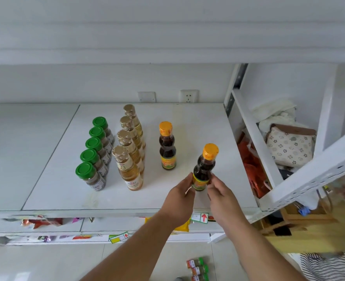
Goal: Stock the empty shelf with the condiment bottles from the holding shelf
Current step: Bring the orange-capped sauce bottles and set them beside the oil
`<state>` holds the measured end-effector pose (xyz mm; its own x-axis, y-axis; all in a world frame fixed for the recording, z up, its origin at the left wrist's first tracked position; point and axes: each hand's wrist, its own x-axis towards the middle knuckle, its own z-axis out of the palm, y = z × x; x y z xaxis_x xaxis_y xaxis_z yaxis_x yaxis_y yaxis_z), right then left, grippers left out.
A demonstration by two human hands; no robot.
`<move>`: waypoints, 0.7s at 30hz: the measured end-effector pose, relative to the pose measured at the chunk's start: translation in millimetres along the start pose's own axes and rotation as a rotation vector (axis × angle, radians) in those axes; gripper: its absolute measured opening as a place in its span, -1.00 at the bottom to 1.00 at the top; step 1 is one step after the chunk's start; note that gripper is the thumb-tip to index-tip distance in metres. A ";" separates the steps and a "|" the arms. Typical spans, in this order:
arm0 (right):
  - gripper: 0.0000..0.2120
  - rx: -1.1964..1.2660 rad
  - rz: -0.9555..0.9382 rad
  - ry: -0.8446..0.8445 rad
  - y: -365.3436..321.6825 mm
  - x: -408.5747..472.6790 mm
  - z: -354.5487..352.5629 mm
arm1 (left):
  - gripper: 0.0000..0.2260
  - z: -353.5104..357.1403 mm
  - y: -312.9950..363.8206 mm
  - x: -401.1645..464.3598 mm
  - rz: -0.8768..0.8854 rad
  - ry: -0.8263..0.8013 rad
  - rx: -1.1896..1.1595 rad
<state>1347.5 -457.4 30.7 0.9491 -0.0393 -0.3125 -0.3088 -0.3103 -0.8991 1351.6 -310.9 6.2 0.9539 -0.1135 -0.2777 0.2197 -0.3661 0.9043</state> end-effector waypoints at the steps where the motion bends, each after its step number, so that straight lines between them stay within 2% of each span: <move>1: -0.54 0.002 -0.001 -0.004 -0.3 -0.4 2.9 | -0.55 -0.5 -1.7 -0.6 0.014 0.007 0.002; 13: -0.57 -0.020 -0.071 -0.136 -13.7 5.2 61.6 | -0.64 -51.8 -22.9 -23.4 0.006 0.190 -0.017; 21: -0.58 -0.046 -0.066 -0.173 -13.6 4.1 77.5 | -0.59 -66.1 -36.8 -27.7 -0.019 0.191 -0.035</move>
<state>1350.8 -379.8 17.9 0.9412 0.1452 -0.3052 -0.2397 -0.3497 -0.9057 1330.6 -233.3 2.0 0.9702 0.0715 -0.2316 0.2421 -0.3339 0.9110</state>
